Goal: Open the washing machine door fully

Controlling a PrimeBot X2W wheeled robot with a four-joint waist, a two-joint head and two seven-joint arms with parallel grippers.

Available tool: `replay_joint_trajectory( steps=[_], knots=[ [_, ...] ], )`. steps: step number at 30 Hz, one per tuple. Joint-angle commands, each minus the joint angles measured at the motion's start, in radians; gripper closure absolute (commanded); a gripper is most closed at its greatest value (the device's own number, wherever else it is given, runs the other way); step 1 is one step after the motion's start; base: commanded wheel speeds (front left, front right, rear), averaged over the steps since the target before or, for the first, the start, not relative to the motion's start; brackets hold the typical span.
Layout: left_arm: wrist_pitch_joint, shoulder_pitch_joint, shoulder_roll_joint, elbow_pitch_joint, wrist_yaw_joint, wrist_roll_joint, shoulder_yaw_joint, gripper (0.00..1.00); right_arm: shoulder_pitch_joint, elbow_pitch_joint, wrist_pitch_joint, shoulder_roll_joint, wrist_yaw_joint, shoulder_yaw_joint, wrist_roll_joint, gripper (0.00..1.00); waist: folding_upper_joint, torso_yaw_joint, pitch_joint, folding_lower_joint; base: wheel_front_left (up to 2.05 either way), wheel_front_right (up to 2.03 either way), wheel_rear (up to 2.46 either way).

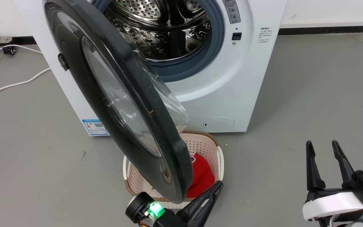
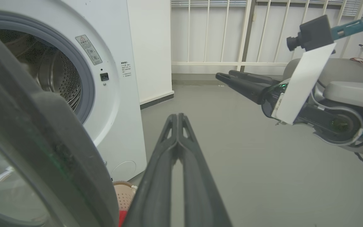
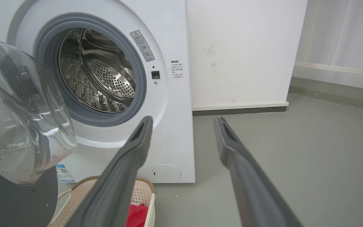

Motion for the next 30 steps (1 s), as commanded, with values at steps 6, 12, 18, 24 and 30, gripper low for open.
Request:
replay_joint_trajectory(
  steps=[6,12,18,24,30],
  knots=[
    [-0.027,-0.051,-0.035,0.08,0.028,-0.004,0.019,1.0,-0.007,0.009,-0.002,0.002,-0.001,0.001,0.013,0.0,-0.0001,0.001,0.008,-0.0001,0.0,0.0,0.0],
    [-0.046,-0.12,-0.064,0.15,0.041,-0.02,0.042,1.0,-0.015,0.02,-0.002,0.002,-0.001,0.013,0.022,0.0,-0.0001,0.0,0.013,-0.0001,0.0,0.0,0.0],
    [-0.056,-0.165,-0.078,0.206,0.068,-0.031,0.068,1.0,-0.018,0.029,-0.002,0.002,-0.001,0.024,0.032,0.0,-0.0001,-0.002,0.02,-0.0001,0.0,0.0,0.0],
    [-0.058,-0.165,-0.07,0.234,0.09,-0.036,0.088,1.0,-0.014,0.036,-0.002,0.002,-0.001,0.029,0.045,0.0,-0.0001,0.004,0.02,-0.0001,0.0,0.0,0.0],
    [-0.062,-0.14,-0.037,0.206,0.126,-0.012,0.107,1.0,-0.018,0.048,-0.002,0.002,-0.001,0.044,0.059,0.0,-0.0001,0.008,0.015,-0.0001,0.0,0.0,0.0]
  ],
)
